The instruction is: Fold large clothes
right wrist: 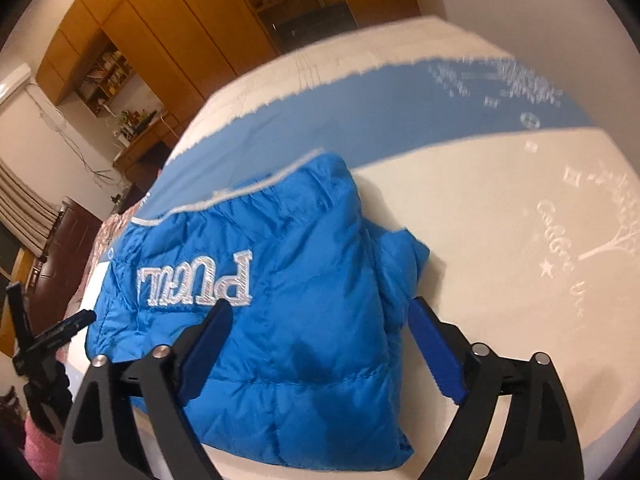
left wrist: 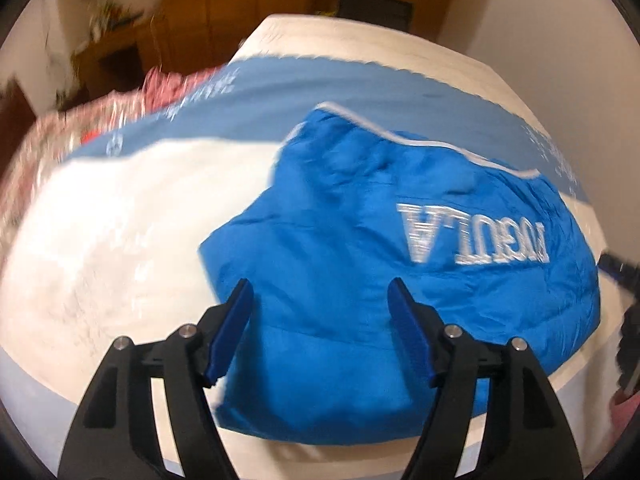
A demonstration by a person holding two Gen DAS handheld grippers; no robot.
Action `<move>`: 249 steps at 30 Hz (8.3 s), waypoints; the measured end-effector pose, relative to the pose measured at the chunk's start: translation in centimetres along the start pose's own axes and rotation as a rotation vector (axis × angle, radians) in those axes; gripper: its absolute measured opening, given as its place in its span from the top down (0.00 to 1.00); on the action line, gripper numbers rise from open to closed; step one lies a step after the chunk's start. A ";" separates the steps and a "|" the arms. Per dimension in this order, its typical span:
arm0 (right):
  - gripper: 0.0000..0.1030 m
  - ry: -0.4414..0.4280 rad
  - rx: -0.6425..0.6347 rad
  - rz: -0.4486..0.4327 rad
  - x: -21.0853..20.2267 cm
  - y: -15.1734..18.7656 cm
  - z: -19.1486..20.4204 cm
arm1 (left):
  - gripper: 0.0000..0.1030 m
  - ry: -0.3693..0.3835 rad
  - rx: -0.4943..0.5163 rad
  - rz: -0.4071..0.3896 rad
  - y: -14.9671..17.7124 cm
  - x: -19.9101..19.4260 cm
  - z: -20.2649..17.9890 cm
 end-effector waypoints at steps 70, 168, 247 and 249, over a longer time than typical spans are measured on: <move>0.68 -0.147 0.095 0.267 -0.8 16.7 -2.8 | 0.50 0.189 -0.120 0.152 19.0 0.9 4.7; 0.84 0.164 -0.153 0.258 -3.2 22.9 2.2 | 0.30 0.563 -0.656 -0.004 32.7 -2.2 9.5; 0.65 0.200 -0.008 0.276 -10.9 21.0 1.3 | 0.70 0.310 0.331 0.145 18.6 -4.2 -23.7; 0.65 0.201 -0.010 0.283 -10.6 21.0 1.2 | 0.69 0.300 0.336 0.152 19.0 -3.4 -23.9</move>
Point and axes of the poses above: each gripper's, at about its wrist camera, not at the fingertips, and x roughly the way its jaws point, z to its left, y to its underside, the point moved 1 cm from there along x, roughly the way its jaws point, and after that the axes turned 12 degrees about z, right-handed, at the moved point
